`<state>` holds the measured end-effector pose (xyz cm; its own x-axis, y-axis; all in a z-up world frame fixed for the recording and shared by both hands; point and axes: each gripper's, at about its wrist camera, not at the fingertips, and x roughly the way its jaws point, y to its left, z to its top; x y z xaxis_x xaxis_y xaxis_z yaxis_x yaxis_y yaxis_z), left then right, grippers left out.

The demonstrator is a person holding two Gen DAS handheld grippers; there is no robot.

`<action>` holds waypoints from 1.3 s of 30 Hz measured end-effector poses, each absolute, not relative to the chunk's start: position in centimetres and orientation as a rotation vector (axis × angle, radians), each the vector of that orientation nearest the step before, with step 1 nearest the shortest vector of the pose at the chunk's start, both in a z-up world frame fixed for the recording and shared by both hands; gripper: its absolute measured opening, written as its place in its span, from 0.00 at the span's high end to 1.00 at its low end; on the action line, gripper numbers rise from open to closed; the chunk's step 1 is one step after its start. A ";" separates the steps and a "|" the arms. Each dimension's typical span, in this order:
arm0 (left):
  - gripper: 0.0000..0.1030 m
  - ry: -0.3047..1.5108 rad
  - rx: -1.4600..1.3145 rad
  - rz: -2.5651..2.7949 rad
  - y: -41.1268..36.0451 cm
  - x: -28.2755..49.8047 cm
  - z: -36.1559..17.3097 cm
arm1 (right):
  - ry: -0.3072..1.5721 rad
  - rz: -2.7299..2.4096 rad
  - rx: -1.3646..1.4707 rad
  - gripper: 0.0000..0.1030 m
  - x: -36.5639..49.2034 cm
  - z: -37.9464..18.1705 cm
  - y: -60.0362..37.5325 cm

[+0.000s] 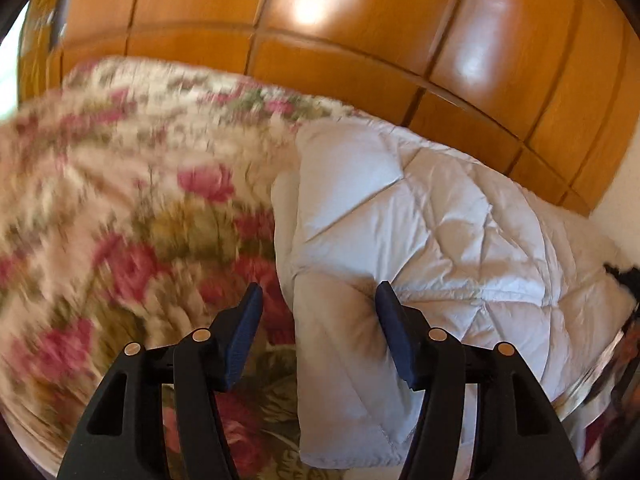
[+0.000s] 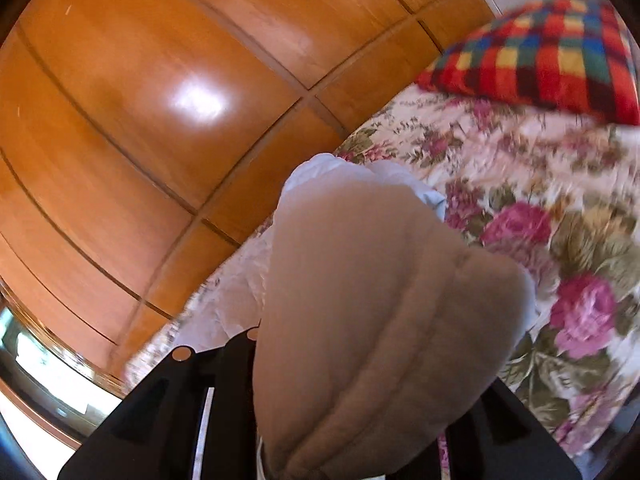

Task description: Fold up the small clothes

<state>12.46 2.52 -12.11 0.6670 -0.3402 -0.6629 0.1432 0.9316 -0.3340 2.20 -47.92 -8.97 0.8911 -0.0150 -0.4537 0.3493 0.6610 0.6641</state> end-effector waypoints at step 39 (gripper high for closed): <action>0.44 0.814 -0.575 -0.336 8.3 12.9 -12.6 | 0.533 0.313 -0.415 0.68 8.5 -6.0 -8.4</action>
